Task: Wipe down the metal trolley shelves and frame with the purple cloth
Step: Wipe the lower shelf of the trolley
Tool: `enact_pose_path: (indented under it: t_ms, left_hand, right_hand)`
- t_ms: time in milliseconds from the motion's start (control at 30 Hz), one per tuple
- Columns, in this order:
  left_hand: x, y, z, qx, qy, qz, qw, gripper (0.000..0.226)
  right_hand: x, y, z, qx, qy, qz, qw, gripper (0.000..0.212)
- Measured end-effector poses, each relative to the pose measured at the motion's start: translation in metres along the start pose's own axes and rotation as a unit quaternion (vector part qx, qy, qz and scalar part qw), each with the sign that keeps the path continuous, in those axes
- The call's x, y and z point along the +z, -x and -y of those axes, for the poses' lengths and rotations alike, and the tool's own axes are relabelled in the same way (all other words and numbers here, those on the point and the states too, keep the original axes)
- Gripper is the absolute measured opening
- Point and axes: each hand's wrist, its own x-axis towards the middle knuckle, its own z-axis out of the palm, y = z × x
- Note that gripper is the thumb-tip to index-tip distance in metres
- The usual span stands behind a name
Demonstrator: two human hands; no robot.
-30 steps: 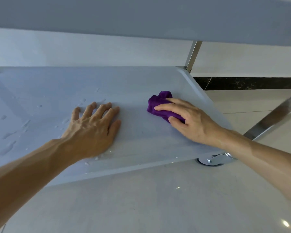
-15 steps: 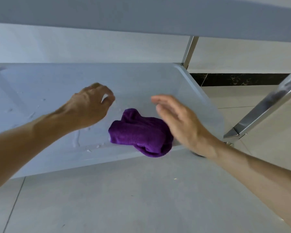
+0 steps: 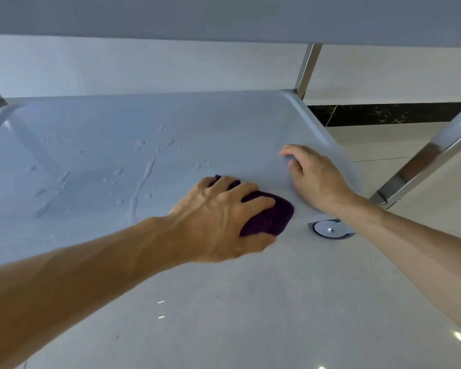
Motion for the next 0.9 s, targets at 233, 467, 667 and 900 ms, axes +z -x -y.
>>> enact_pose_path:
  t_ms: [233,467,667,900]
  left_hand:
    - [0.006,0.065,0.059,0.054,0.042,-0.055,0.996,0.057]
    - [-0.001,0.071,0.053,-0.131,0.077,-0.094,0.984,0.054]
    - [0.002,0.025,0.008,-0.109,0.093,-0.097,0.985,0.062]
    - [0.012,0.046,0.014,0.047,0.045,-0.112,0.992,0.057]
  right_hand:
    - [-0.002,0.002,-0.001,-0.001,-0.005,0.011,1.0,0.035]
    - [0.003,-0.002,0.019,-0.038,0.041,0.001,0.998,0.035]
    - [0.021,0.002,0.04,-0.084,0.03,-0.005,0.996,0.038]
    - [0.018,0.005,0.032,-0.072,0.016,0.007,0.997,0.037]
